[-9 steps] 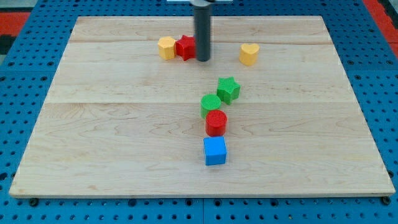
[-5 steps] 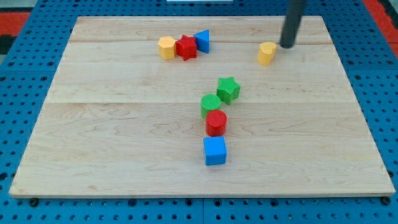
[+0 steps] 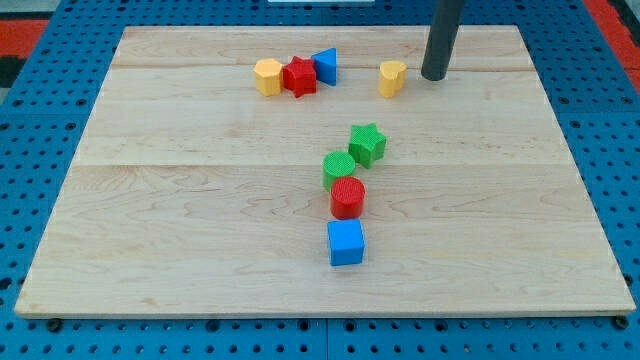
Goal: Push the yellow heart to the blue triangle
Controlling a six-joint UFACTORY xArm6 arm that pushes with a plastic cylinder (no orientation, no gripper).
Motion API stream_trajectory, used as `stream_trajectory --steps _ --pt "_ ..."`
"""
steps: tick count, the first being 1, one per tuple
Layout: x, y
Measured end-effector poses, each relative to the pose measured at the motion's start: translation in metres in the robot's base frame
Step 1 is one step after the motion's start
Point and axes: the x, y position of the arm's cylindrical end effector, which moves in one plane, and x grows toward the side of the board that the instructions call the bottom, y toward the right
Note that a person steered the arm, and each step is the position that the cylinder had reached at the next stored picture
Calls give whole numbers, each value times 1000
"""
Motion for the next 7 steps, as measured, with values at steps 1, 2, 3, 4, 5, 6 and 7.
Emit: stream_trajectory --steps 1,2,3,4,5,6,7 --pt "16 -33" --pt "21 -84" --pt "13 -51" --pt "-10 -22" --pt "-15 -45" --pt "3 -59" --pt "10 -88"
